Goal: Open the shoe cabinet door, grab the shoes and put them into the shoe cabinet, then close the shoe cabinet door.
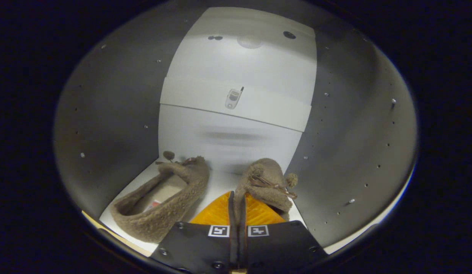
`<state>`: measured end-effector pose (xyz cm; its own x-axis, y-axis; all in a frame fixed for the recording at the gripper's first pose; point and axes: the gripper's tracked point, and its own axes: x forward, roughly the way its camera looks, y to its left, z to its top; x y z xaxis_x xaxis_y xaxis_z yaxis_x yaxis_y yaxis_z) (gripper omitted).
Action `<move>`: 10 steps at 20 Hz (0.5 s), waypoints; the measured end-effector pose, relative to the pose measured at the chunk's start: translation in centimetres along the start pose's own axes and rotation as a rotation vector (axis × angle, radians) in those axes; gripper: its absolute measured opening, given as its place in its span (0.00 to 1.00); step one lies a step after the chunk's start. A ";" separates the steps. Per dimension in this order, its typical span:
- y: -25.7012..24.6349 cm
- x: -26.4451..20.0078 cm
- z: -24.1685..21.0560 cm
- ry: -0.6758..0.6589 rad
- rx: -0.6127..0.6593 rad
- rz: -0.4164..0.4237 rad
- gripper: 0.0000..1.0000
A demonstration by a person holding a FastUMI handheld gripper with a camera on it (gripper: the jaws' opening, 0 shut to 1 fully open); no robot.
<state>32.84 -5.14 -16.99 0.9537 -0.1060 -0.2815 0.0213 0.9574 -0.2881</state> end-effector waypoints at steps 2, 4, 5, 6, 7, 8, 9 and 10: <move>-0.2 0.8 0.0 0.001 0.006 0.001 0.03; -0.4 1.7 -0.2 0.013 0.013 0.008 0.03; -0.4 1.9 -0.4 0.022 0.011 0.015 0.03; -0.4 2.1 -0.5 0.027 0.008 0.026 0.03; -0.3 2.1 -0.7 0.037 0.005 0.033 0.04; -0.3 2.2 -0.8 0.037 0.004 0.036 0.04; -0.3 2.1 -0.9 0.041 0.004 0.035 0.04; -0.4 2.1 -0.9 0.044 0.007 0.031 0.05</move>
<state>34.59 -5.98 -18.31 0.9397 -0.0876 -0.3305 -0.0060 0.9622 -0.2721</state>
